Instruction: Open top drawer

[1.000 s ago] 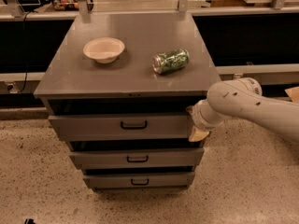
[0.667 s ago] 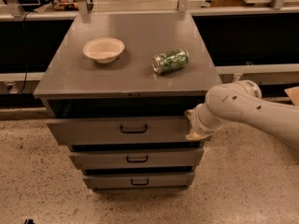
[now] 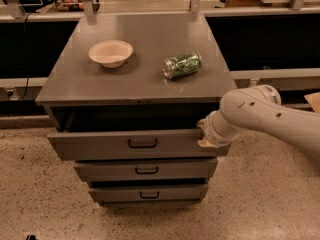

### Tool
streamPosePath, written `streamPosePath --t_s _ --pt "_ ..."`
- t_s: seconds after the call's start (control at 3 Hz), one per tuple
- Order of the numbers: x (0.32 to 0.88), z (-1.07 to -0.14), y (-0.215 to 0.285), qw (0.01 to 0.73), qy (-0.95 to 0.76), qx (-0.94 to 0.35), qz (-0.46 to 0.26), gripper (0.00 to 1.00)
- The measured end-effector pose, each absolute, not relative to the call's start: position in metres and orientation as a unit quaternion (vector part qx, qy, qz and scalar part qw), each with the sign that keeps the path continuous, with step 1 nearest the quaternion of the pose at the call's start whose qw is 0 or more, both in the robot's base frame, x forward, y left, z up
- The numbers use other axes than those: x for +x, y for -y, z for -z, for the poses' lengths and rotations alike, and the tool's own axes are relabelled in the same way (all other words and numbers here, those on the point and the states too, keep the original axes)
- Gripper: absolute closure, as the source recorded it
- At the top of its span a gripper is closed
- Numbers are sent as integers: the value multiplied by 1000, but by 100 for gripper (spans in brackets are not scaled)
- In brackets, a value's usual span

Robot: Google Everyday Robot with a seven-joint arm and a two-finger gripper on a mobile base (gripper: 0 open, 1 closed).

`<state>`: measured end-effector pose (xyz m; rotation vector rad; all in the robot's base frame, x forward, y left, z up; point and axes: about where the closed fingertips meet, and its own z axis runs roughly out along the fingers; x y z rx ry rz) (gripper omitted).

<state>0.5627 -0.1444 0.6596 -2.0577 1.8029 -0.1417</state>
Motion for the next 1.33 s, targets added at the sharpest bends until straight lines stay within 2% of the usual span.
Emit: streamPosePath --t_s 0.33,0.67,1.0,1.33 --pt "563 -660 144 200 -645 -736 51 82" --pt "563 -660 144 200 -645 -736 51 59" --pt "563 -661 144 200 -645 -736 51 29" --pt "563 -662 144 200 -645 -736 51 4"
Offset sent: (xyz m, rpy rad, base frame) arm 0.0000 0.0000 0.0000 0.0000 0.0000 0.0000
